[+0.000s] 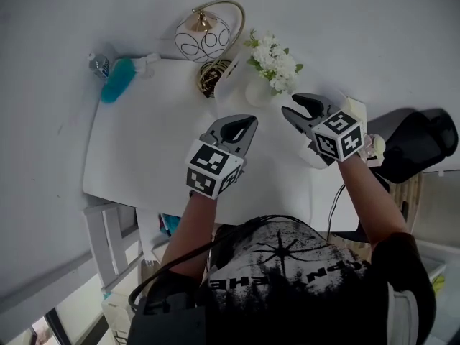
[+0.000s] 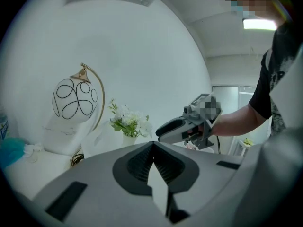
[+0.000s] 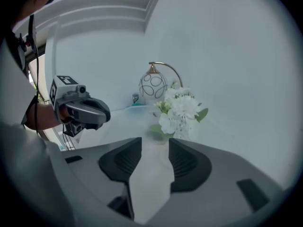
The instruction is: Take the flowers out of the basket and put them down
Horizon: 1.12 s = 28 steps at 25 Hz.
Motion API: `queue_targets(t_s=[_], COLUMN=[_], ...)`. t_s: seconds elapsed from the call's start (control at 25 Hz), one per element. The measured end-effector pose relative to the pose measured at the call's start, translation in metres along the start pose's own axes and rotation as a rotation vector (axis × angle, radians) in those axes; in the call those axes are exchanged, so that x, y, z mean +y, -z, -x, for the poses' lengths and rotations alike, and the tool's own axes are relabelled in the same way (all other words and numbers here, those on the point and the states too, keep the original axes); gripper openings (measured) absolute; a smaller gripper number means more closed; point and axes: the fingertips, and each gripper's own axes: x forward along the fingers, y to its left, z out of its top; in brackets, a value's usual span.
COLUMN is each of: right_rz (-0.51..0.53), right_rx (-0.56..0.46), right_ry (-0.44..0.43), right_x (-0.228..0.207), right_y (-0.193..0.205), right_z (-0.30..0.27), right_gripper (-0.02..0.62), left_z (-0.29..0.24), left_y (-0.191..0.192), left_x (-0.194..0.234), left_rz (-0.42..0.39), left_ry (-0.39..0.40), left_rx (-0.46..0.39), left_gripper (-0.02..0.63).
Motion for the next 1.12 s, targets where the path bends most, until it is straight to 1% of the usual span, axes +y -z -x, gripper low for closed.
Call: queue_targets(t_s=[0.08, 0.2, 0.28, 0.36, 0.52, 0.72, 0.8, 0.96, 1.12], right_rz=[-0.021, -0.021, -0.004, -0.018, -0.061, -0.034, -0.046, -0.093, -0.134], right_rx=[0.033, 0.025, 0.009, 0.000, -0.051, -0.136, -0.147, -0.145, -0.188], right_ry=[0.022, 0.063, 0.091, 0.114, 0.136, 0.151, 0.157, 0.167, 0.151], right_x=[-0.009, -0.024, -0.031, -0.039, -0.057, -0.071, -0.079, -0.093, -0.097], right_y=[0.012, 0.015, 0.016, 0.021, 0.021, 0.011, 0.008, 0.016, 0.011], right_z=[-0.014, -0.036, -0.048, -0.060, -0.085, -0.110, -0.119, -0.129, -0.137], right_gripper=[0.198, 0.257, 0.268, 0.279, 0.292, 0.293, 0.293, 0.293, 0.287], left_z=[-0.001, -0.005, -0.010, -0.013, -0.017, -0.017, -0.017, -0.018, -0.017], left_y=[0.000, -0.001, -0.001, -0.001, 0.000, -0.004, -0.006, -0.007, -0.007], left_x=[0.004, 0.012, 0.015, 0.017, 0.021, 0.026, 0.028, 0.029, 0.033], left_rz=[0.009, 0.011, 0.012, 0.013, 0.018, 0.024, 0.022, 0.027, 0.027], left_ry=[0.001, 0.002, 0.010, 0.020, 0.029, 0.042, 0.040, 0.042, 0.031], left_rx=[-0.007, -0.013, -0.010, -0.008, -0.008, -0.026, -0.033, -0.038, -0.042], left_gripper=[0.011, 0.011, 0.011, 0.011, 0.011, 0.011, 0.011, 0.011, 0.011])
